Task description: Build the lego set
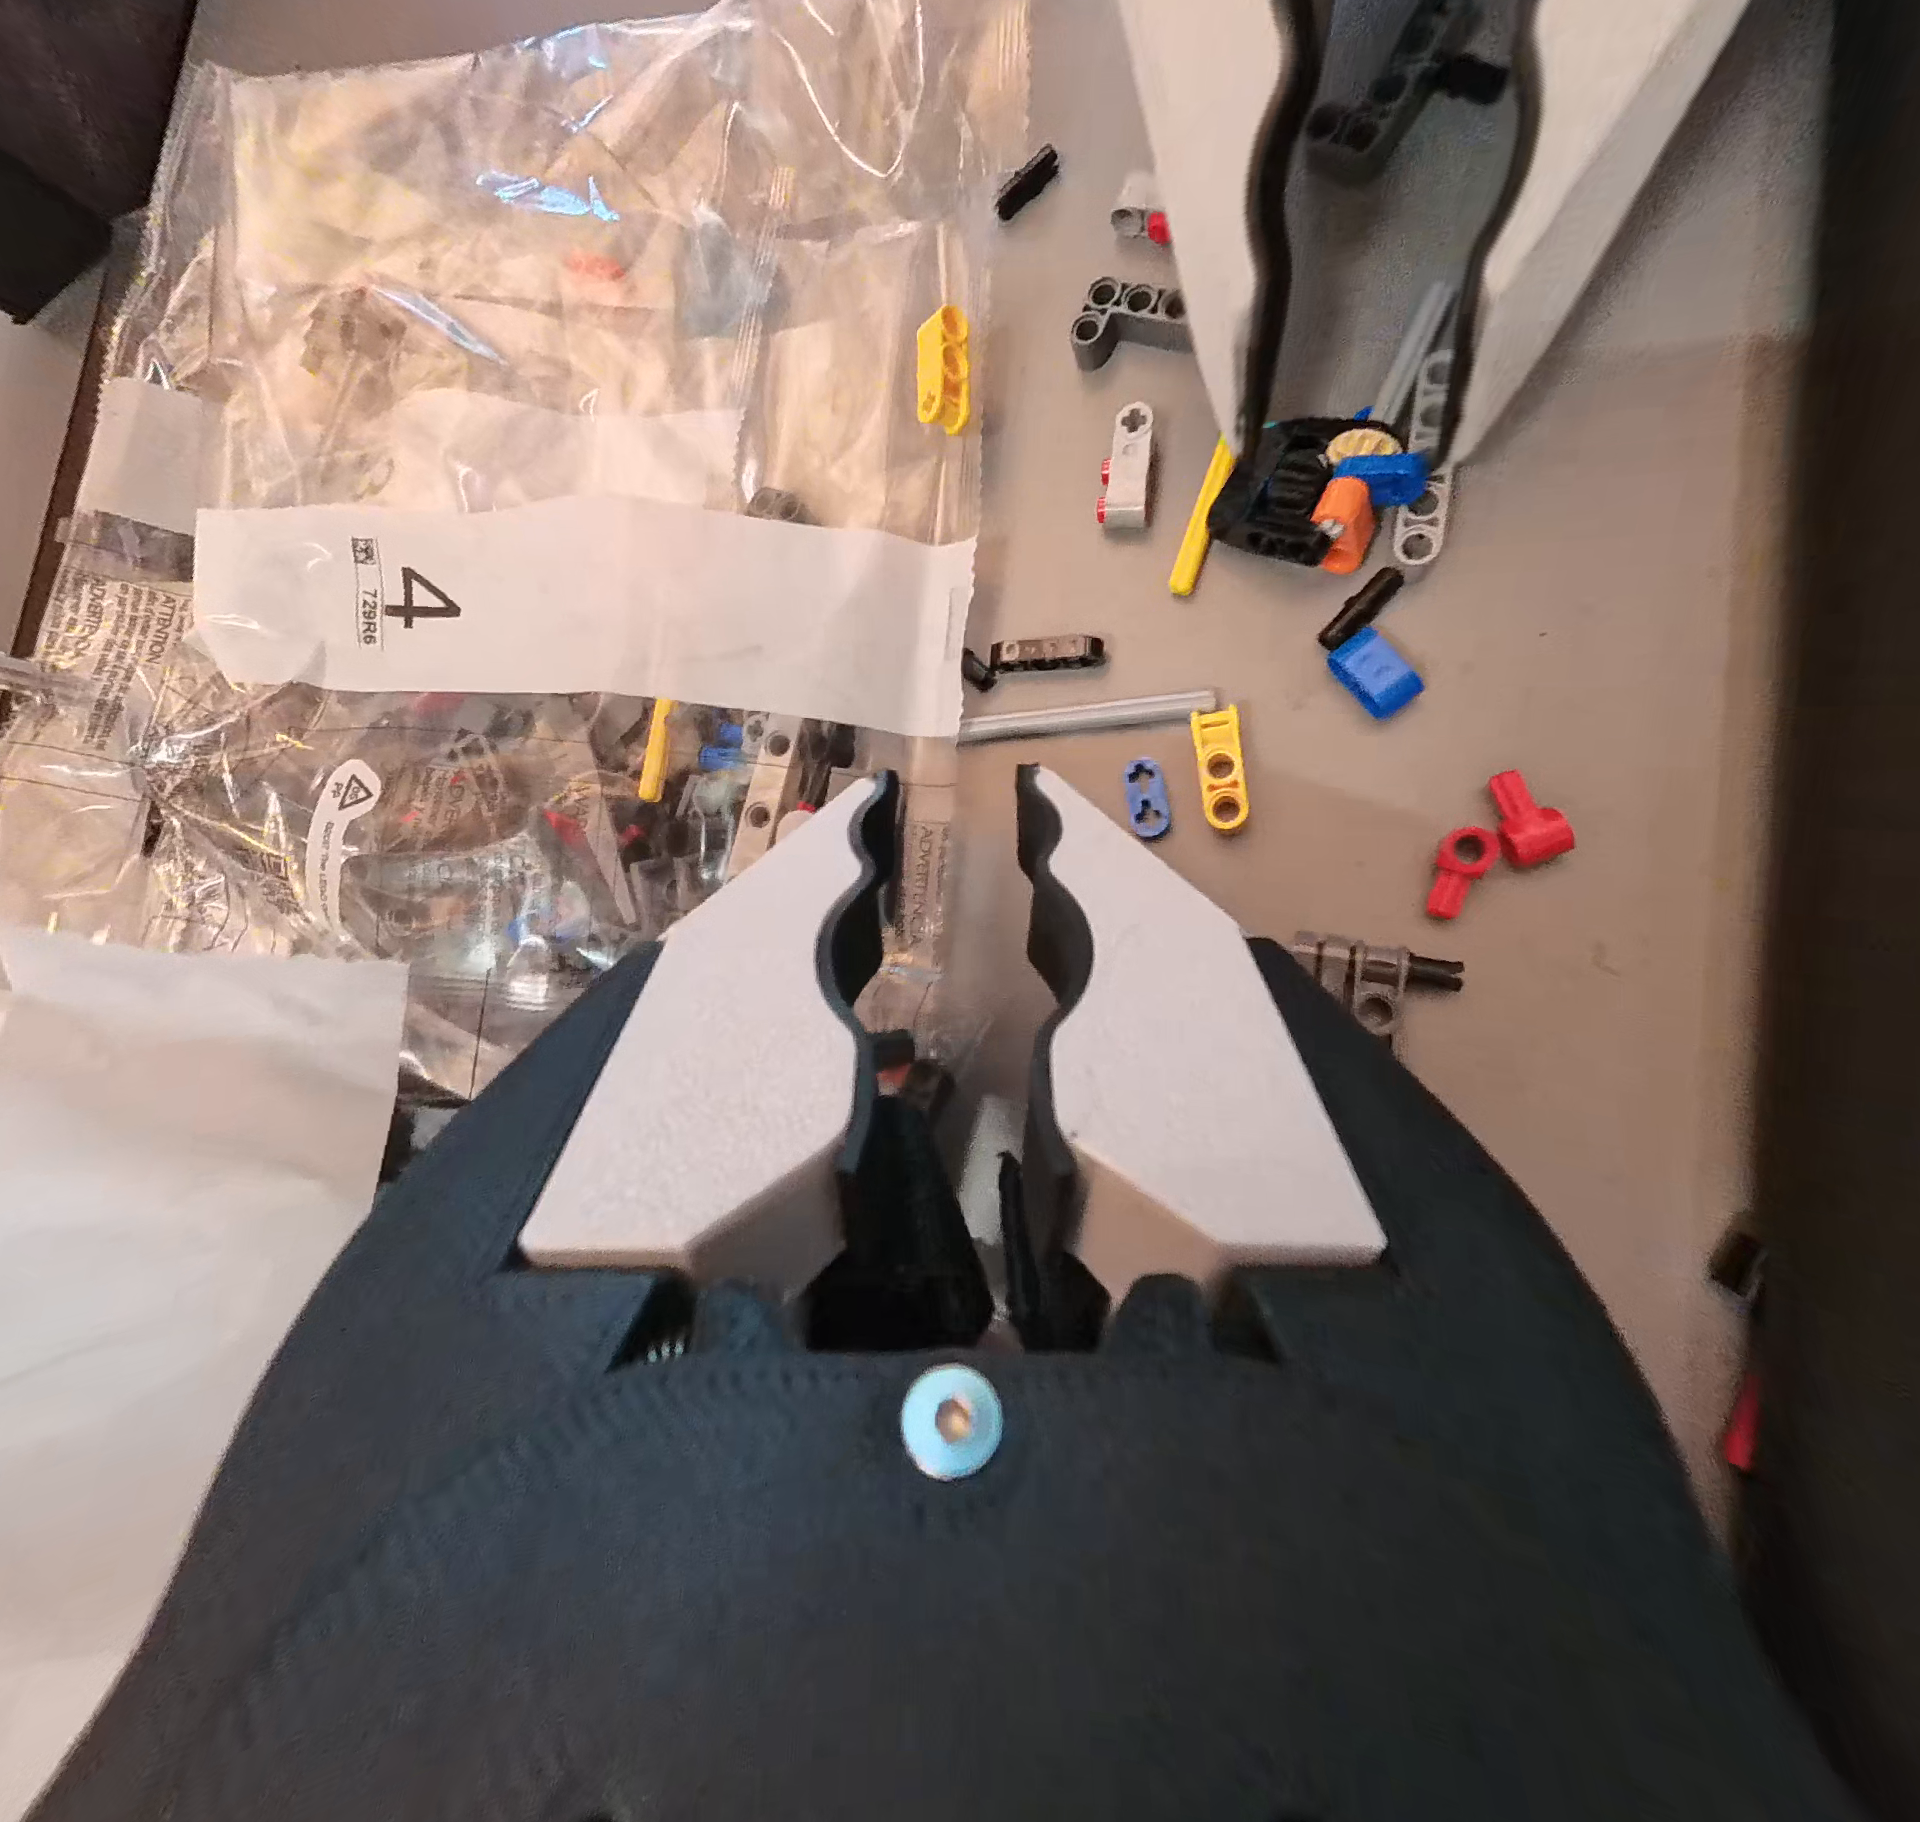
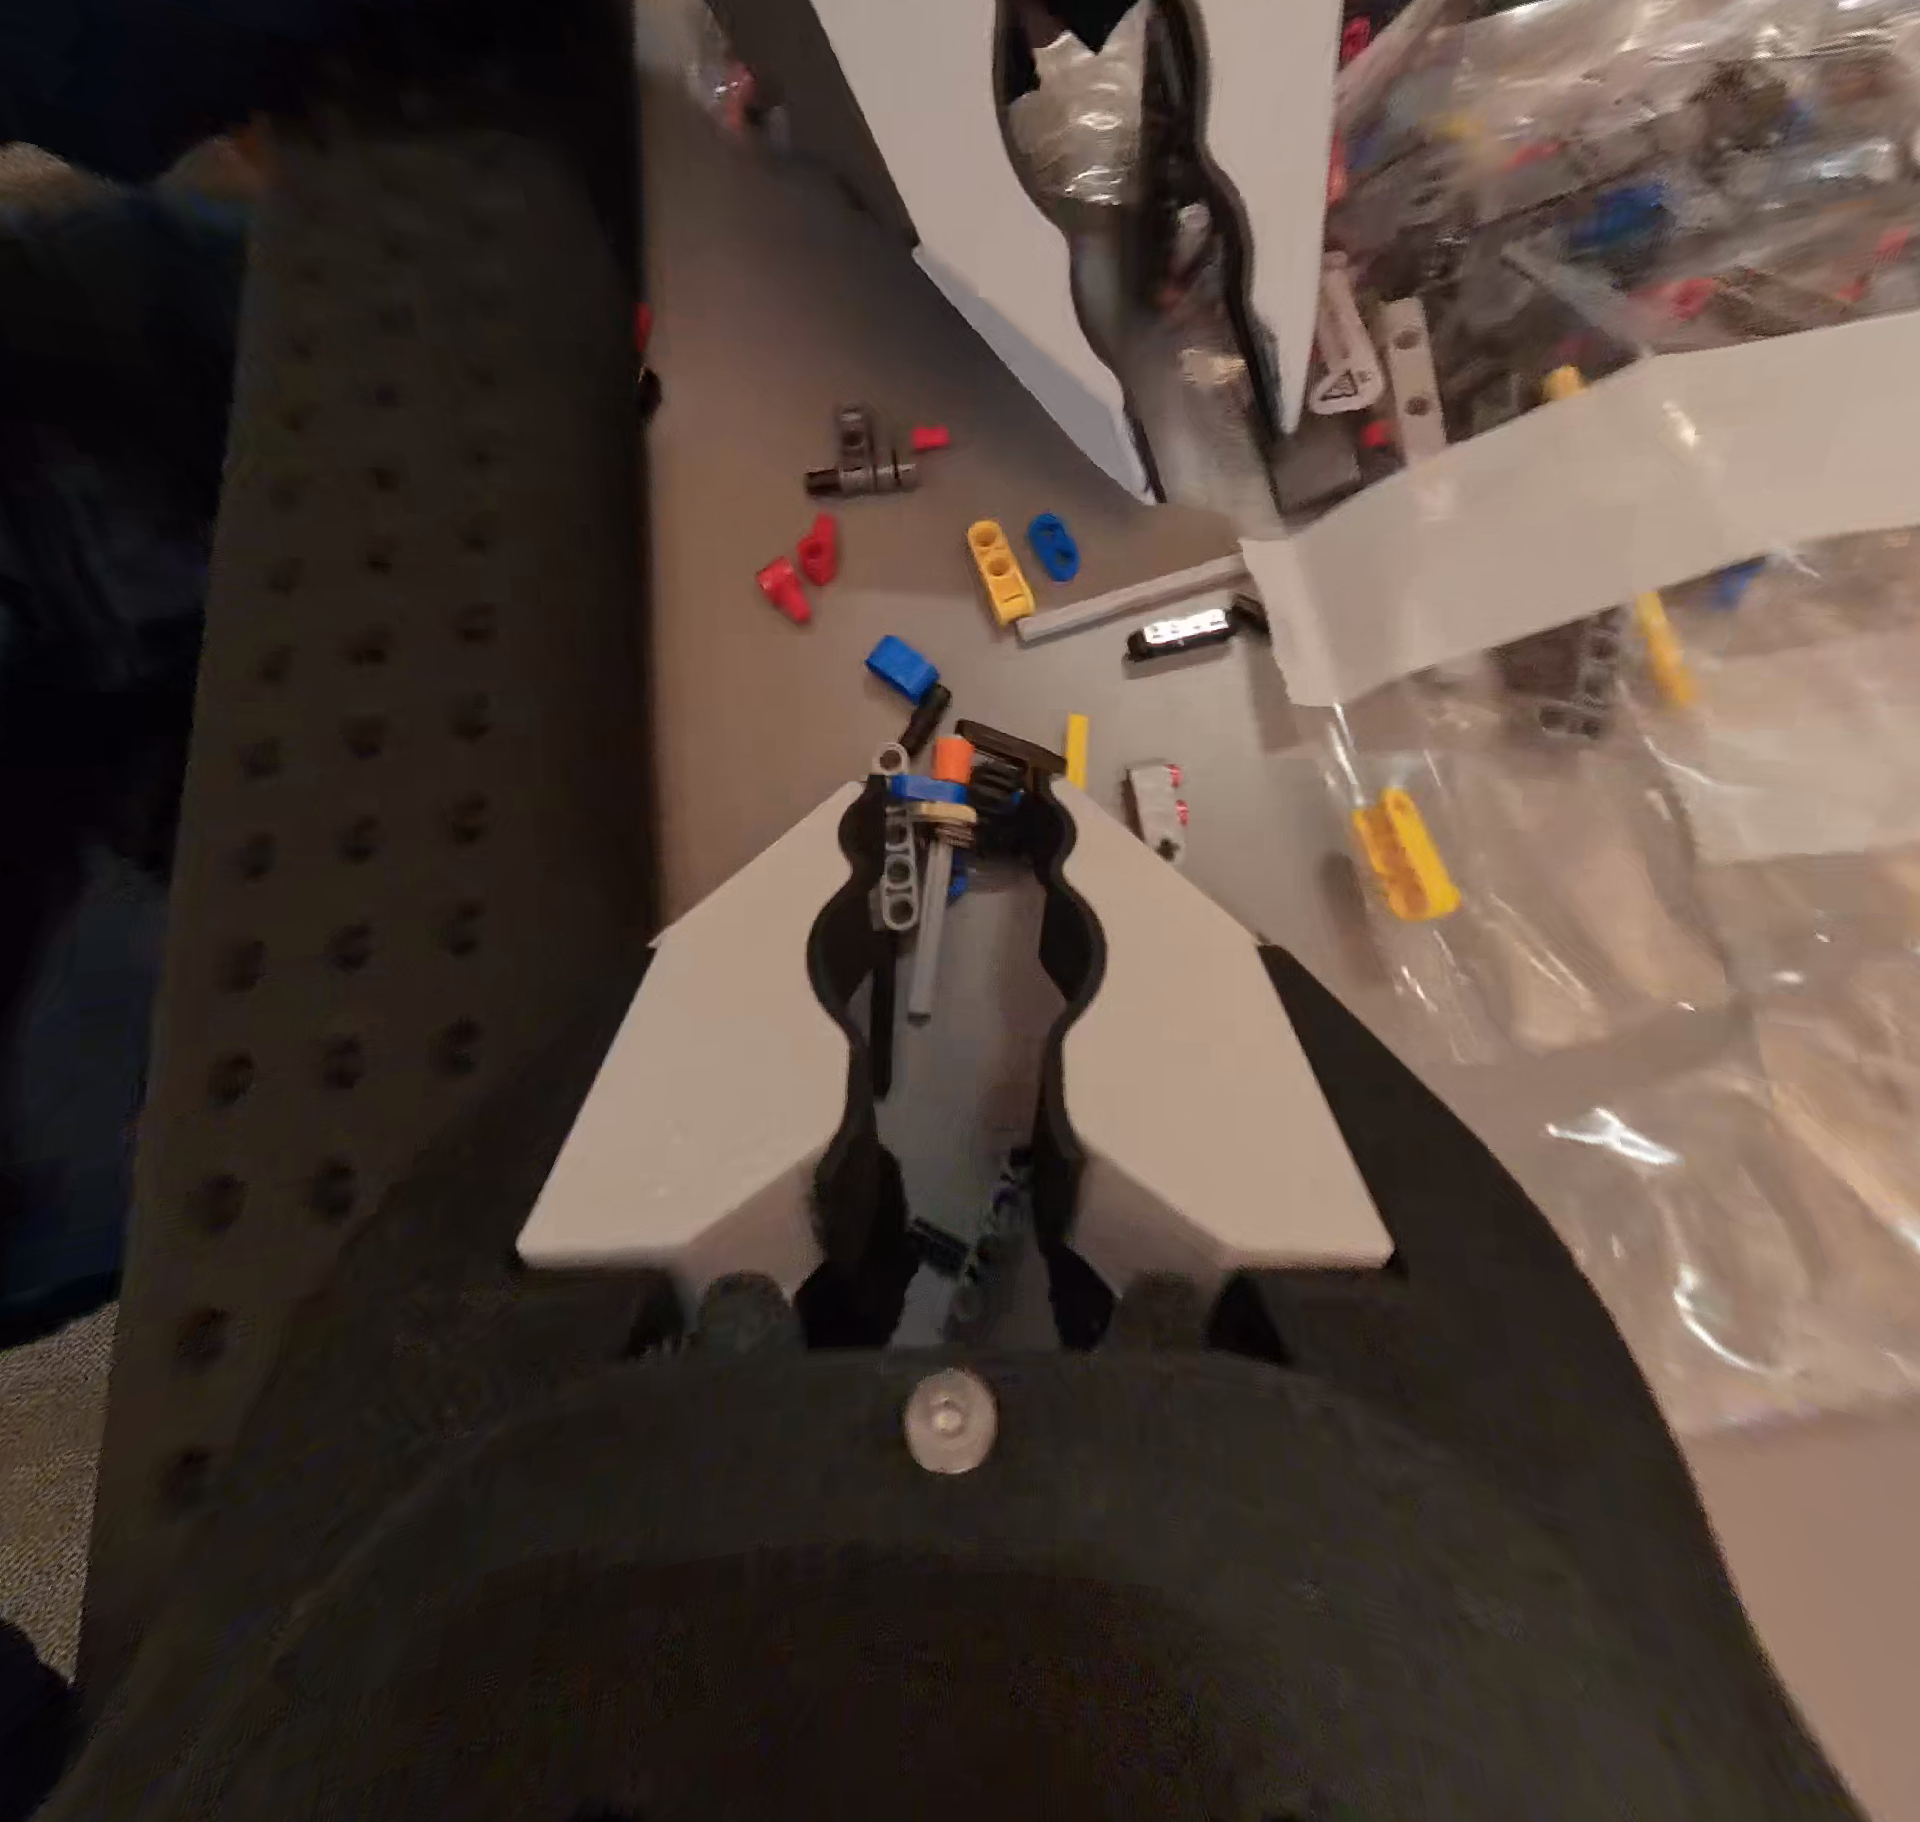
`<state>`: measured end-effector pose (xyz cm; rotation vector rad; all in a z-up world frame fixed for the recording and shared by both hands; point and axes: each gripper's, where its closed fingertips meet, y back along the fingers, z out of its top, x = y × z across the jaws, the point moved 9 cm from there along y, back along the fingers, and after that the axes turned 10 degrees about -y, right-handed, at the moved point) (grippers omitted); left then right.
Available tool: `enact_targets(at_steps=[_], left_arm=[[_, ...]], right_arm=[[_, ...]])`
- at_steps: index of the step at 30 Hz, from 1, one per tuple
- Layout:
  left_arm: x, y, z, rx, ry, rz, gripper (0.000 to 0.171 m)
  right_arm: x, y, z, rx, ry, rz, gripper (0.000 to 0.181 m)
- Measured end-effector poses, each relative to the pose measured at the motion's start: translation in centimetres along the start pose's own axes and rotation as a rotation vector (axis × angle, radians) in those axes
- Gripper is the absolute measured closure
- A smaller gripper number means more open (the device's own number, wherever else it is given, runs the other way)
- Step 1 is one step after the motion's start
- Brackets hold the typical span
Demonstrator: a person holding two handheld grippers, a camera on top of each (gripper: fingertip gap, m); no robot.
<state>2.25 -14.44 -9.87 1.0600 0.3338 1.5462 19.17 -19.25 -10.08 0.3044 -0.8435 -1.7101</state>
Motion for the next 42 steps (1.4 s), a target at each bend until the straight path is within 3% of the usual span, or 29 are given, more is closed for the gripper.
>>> enact_targets(at_steps=[7, 9, 15, 22, 27, 31, 34, 40, 42], left_arm=[[-0.5, -0.1, 0.5, -0.022, -0.028, -0.038, 0.147], [-0.8, 0.3, 1.0, -0.094, -0.028, -0.064, 0.146], [-2.4, 1.0, 3.3, -0.235, -0.189, -0.040, 0.137], [-3.4, 0.4, 4.4, -0.266, -0.272, -0.025, 0.151], [-2.2, 0.8, 3.8, -0.258, -0.191, -0.004, 0.158], [-1.8, 1.2, 3.5, -0.273, -0.143, -0.016, 0.158], [-1.9, 1.2, 3.6, -0.277, -0.146, -0.024, 0.157], [-1.7, 1.3, 3.9, -0.332, -0.110, -0.011, 0.146], [-1.7, 1.2, 3.9, -0.314, -0.122, -0.012, 0.153]], right_arm=[[0.1, -0.6, 0.2, 0.028, 0.020, -0.023, 0.160], [0.0, -0.2, 0.3, -0.002, 0.015, -0.023, 0.160], [-0.4, 1.7, 1.1, -0.196, -0.098, 0.102, 0.160], [-0.2, 1.7, 1.6, -0.255, -0.163, 0.231, 0.162], [-0.8, 3.2, 1.9, -0.344, -0.156, 0.138, 0.155], [-0.6, 2.8, 1.5, -0.265, -0.069, 0.025, 0.156], [0.1, 2.9, 1.9, -0.281, 0.038, -0.031, 0.180], [0.2, 3.1, 2.2, -0.308, 0.021, 0.005, 0.180], [0.1, 3.0, 2.1, -0.302, 0.018, -0.001, 0.180]])
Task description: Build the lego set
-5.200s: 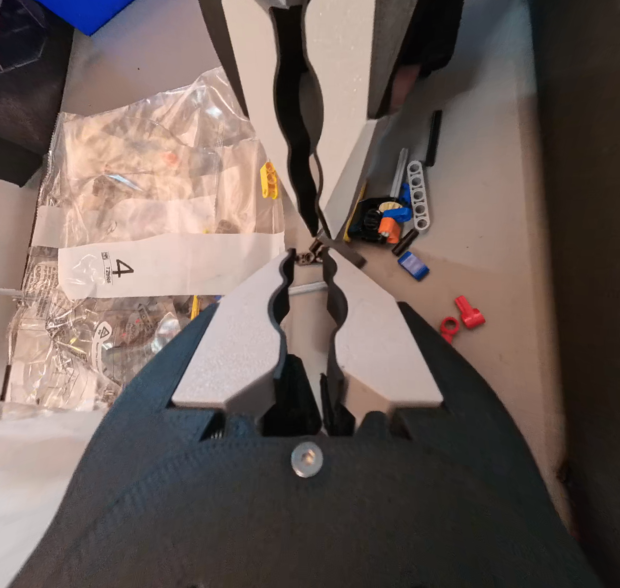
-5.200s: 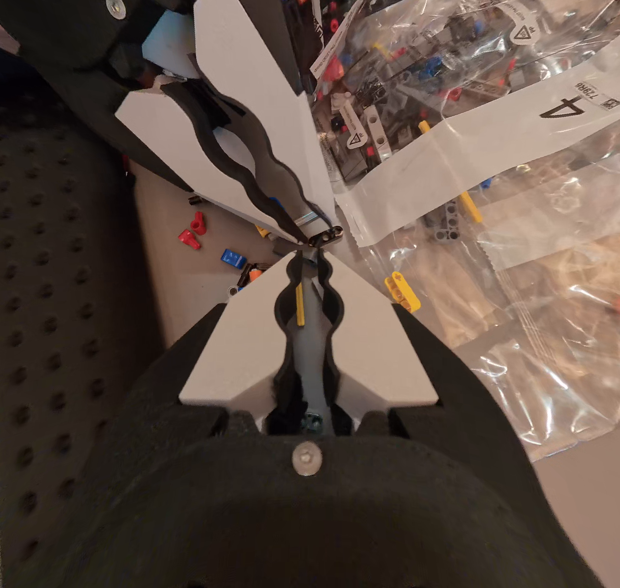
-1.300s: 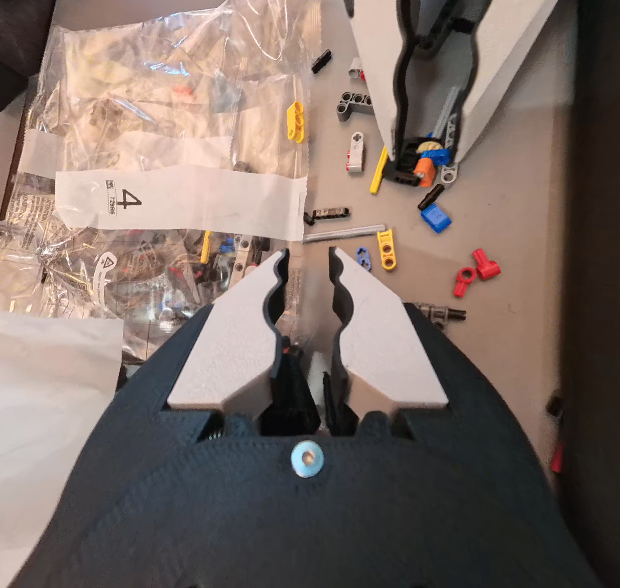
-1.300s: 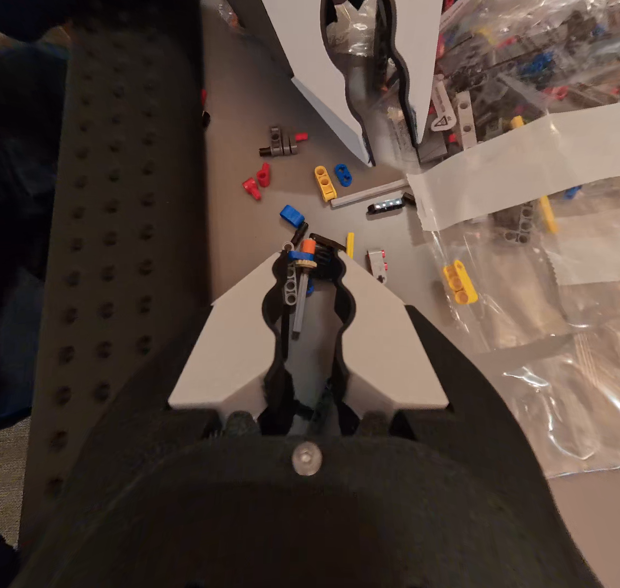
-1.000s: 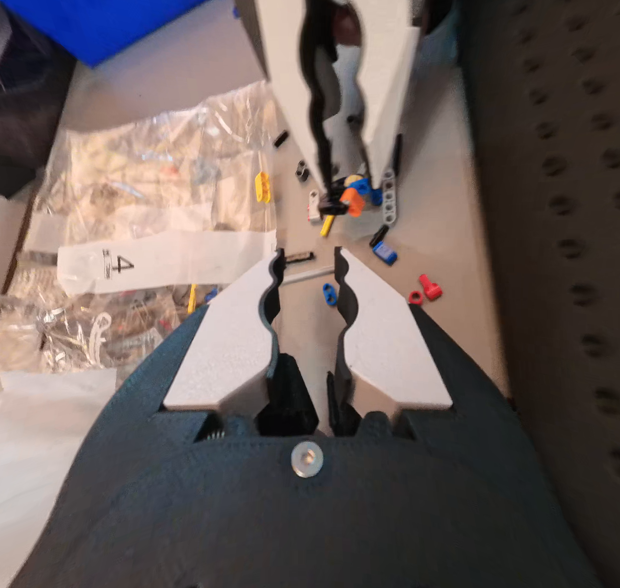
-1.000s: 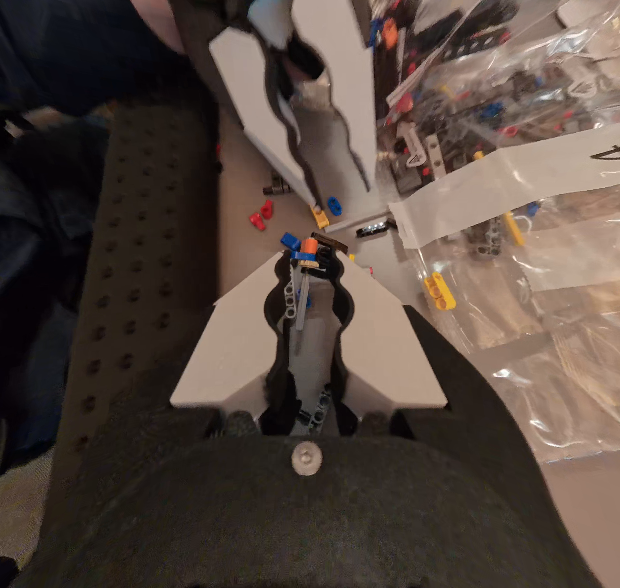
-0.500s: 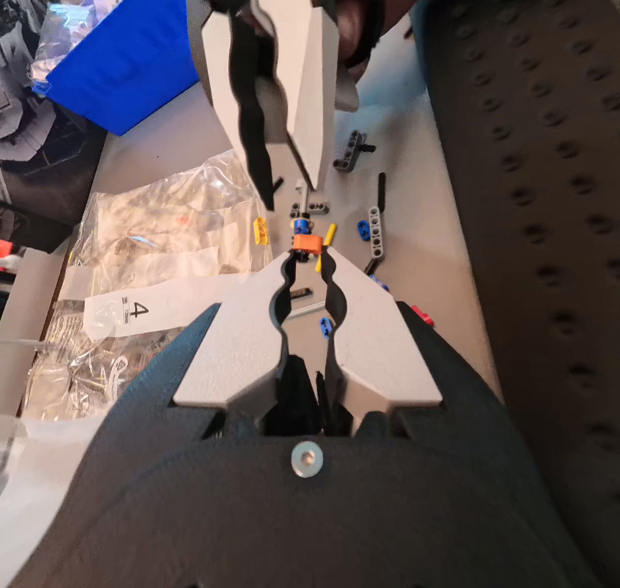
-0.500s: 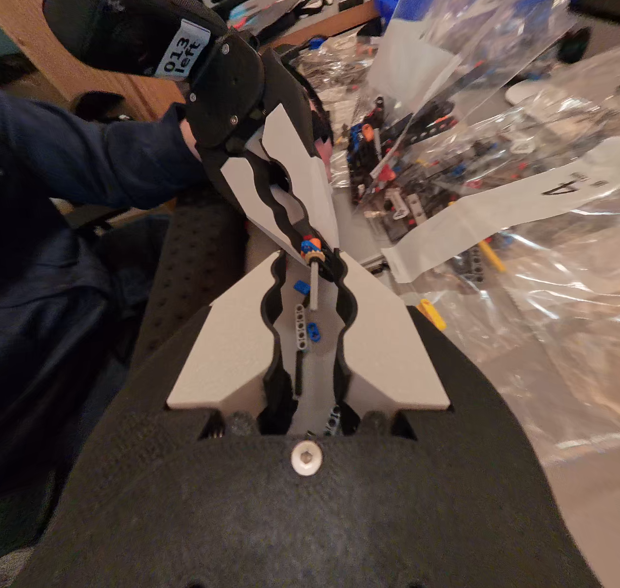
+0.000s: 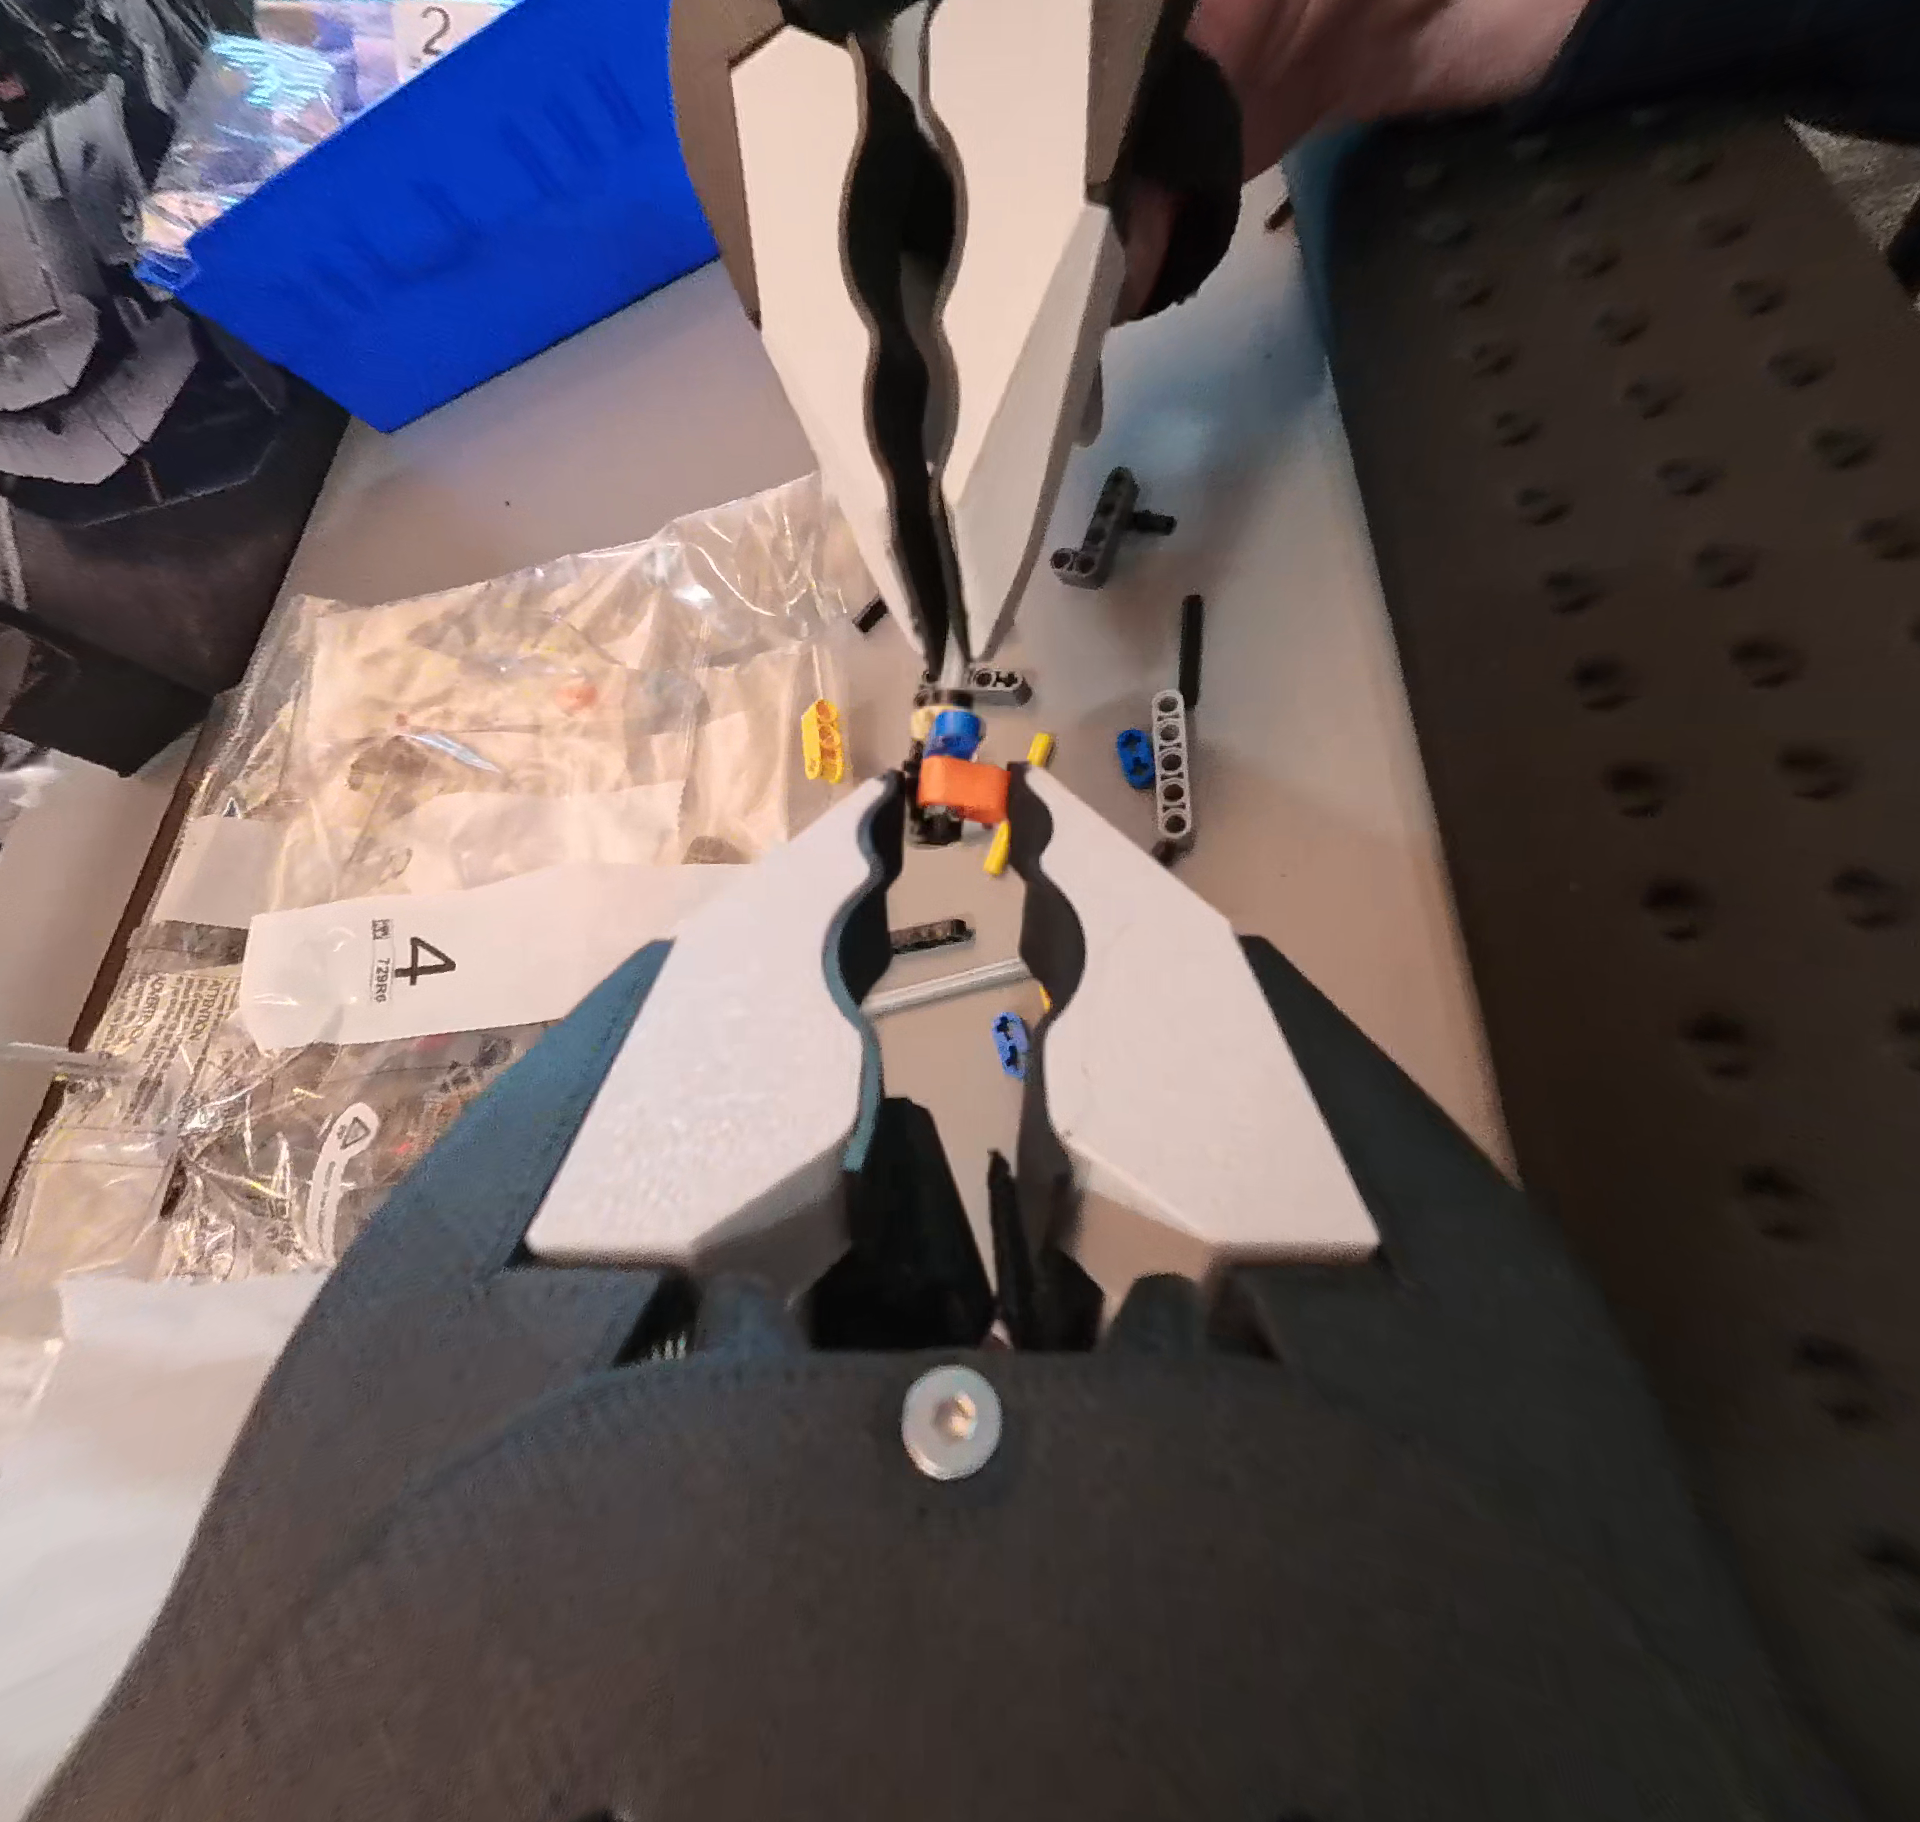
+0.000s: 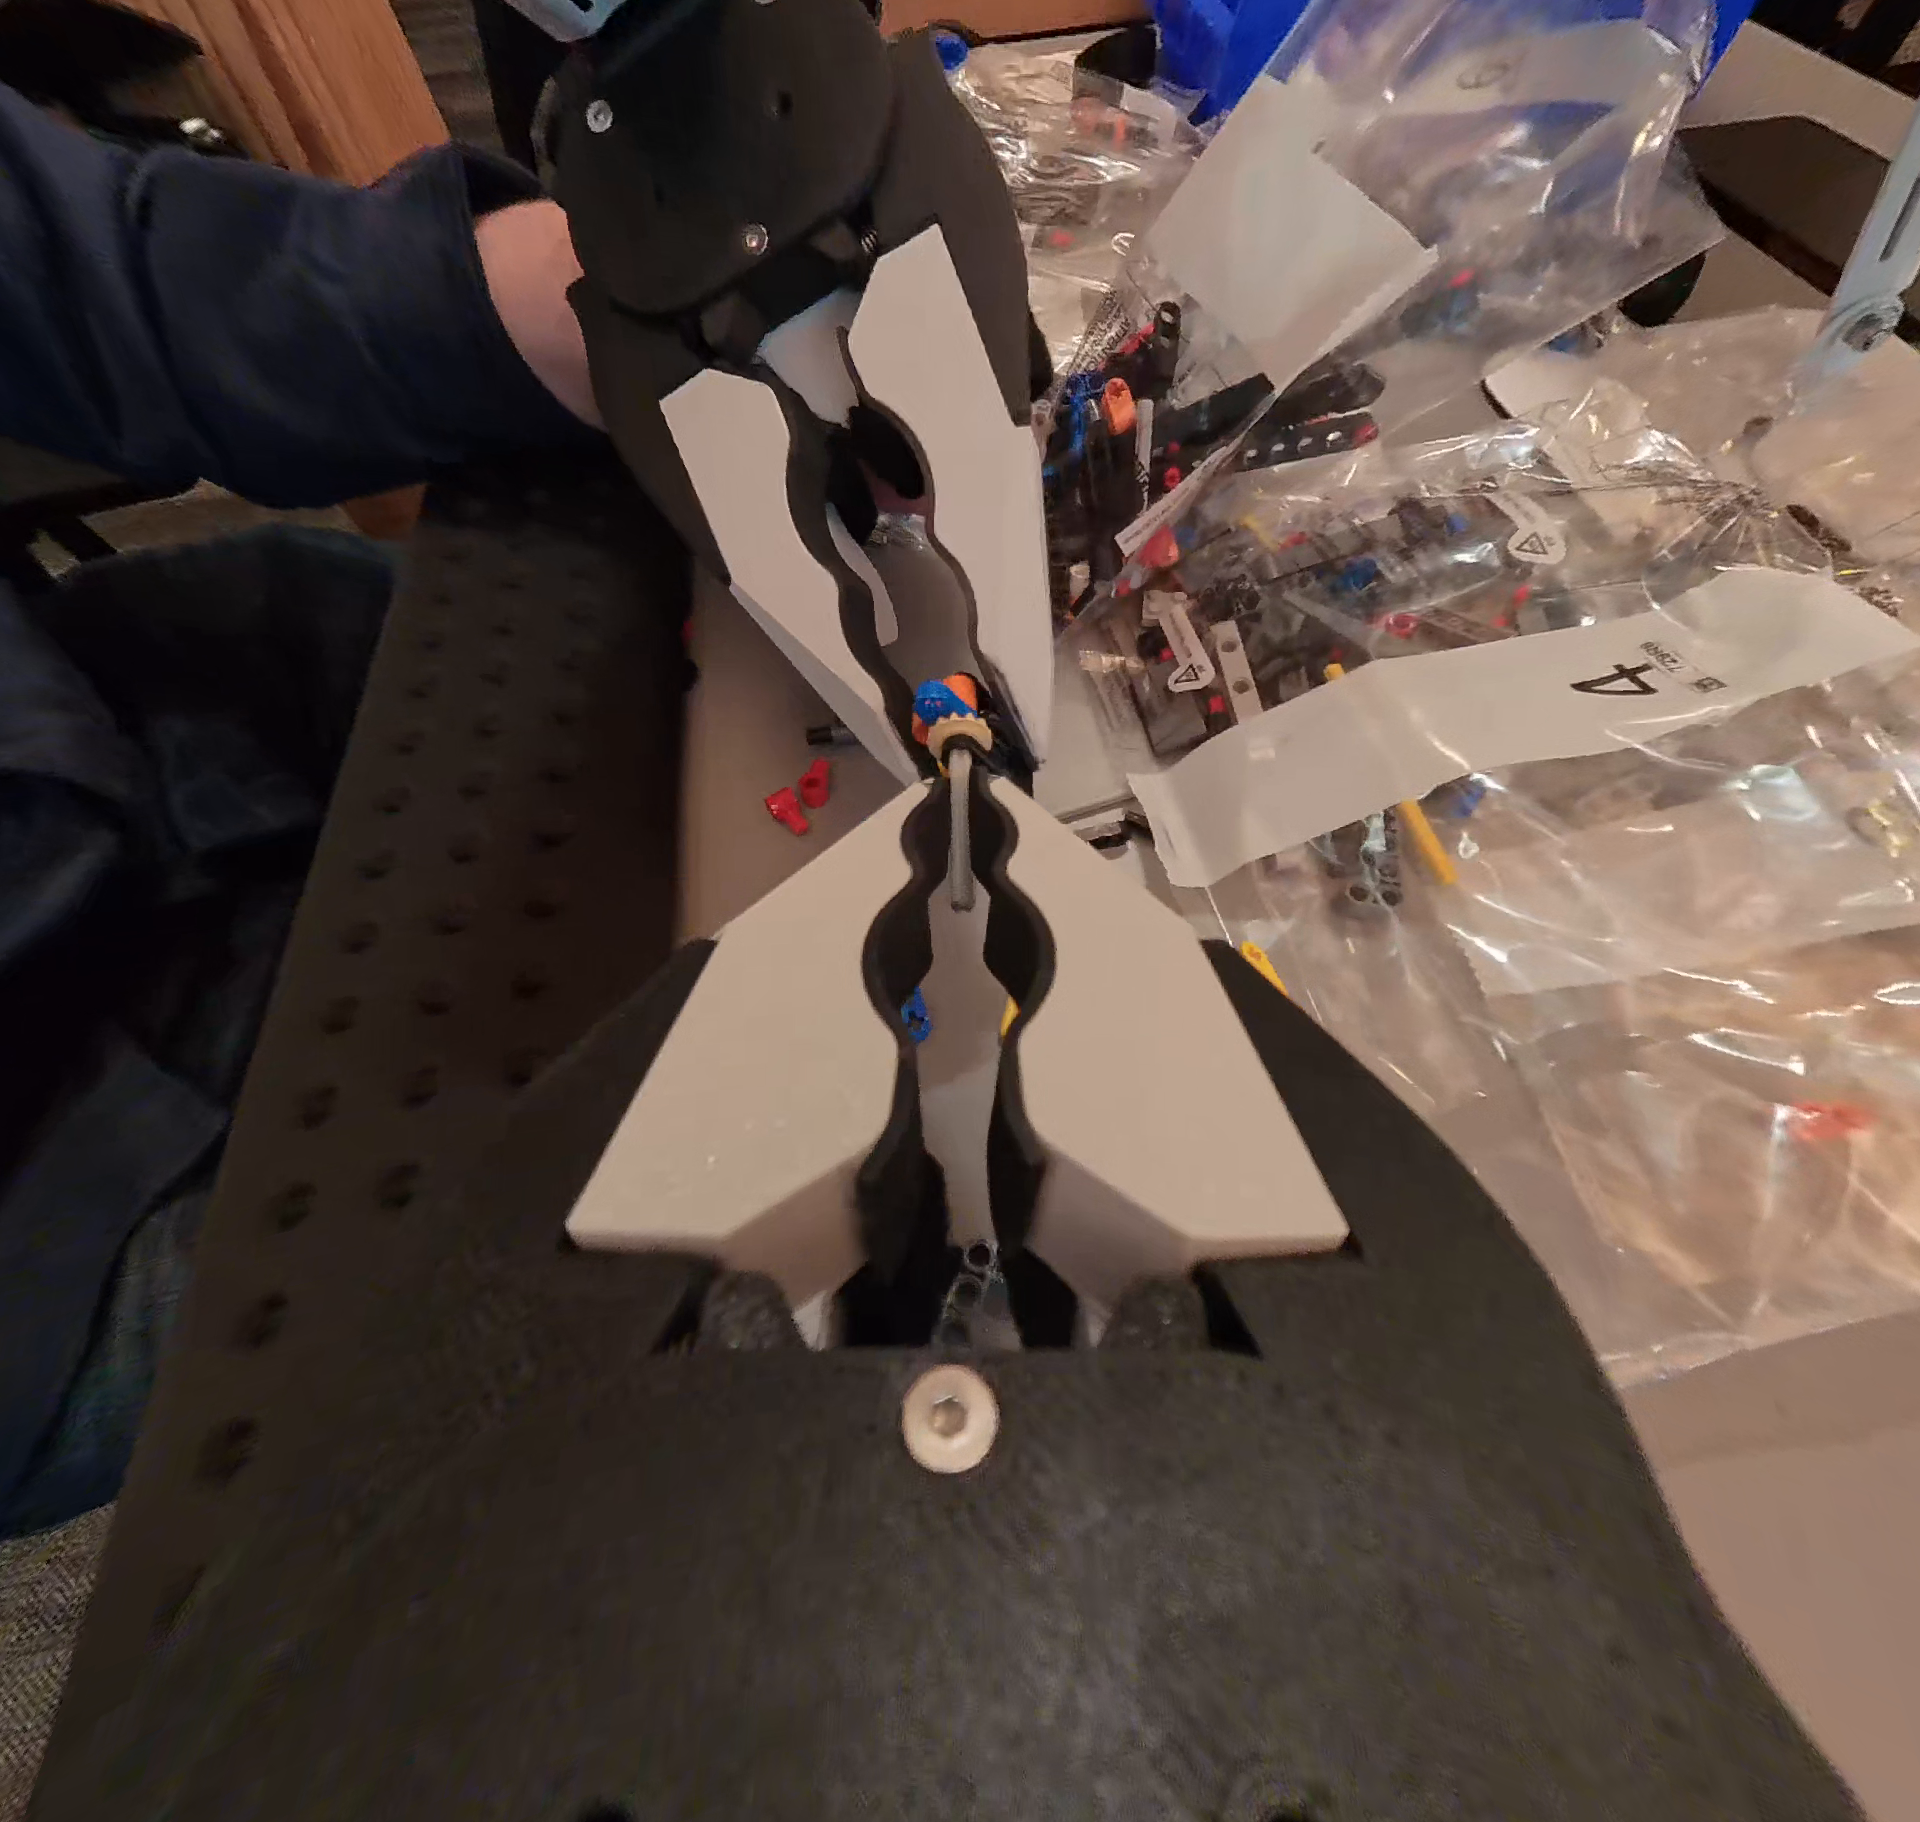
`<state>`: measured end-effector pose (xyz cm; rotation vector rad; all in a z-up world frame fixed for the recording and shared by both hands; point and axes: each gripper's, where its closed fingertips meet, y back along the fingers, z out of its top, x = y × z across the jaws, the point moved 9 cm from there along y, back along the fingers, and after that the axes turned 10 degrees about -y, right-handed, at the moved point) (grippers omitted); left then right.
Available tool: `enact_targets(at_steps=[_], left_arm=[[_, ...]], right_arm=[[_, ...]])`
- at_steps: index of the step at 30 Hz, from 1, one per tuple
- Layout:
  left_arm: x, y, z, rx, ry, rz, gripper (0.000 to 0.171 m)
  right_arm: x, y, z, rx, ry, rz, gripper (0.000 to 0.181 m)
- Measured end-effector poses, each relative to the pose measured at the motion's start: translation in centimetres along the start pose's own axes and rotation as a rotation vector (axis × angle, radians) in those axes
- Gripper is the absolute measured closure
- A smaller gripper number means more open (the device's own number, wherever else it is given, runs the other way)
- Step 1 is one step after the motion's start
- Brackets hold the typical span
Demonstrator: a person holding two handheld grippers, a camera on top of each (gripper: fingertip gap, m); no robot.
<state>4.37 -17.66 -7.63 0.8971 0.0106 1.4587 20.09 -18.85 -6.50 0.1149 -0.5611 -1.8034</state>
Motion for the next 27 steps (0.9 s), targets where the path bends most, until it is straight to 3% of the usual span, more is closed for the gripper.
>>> enact_targets(at_steps=[13, 17, 18, 20, 23, 25, 27], left_arm=[[0.1, 1.7, 0.6, -0.055, -0.025, -0.010, 0.162], [1.1, 3.1, -0.8, -0.011, 0.011, 0.043, 0.163], [2.1, 4.6, -1.5, -0.058, 0.070, 0.083, 0.163], [3.0, 6.5, -0.2, -0.247, 0.144, 0.096, 0.164], [1.6, 3.8, 0.0, -0.115, 0.070, 0.034, 0.162], [1.6, 3.4, -0.4, -0.116, 0.098, -0.001, 0.162], [1.6, 3.1, -0.8, -0.072, 0.086, 0.014, 0.162]], right_arm=[[1.0, 0.7, 0.4, -0.004, 0.103, -0.017, 0.180], [0.1, 1.8, -0.2, 0.026, 0.099, -0.083, 0.181], [-0.4, 3.1, -0.5, -0.012, 0.066, -0.083, 0.181], [0.0, 3.7, 0.2, -0.083, 0.060, -0.029, 0.181], [0.1, 1.8, 0.3, -0.045, 0.075, -0.043, 0.181], [0.2, 2.1, 0.5, -0.090, 0.114, -0.114, 0.181], [0.6, 1.8, 0.8, -0.095, 0.151, -0.156, 0.165]])
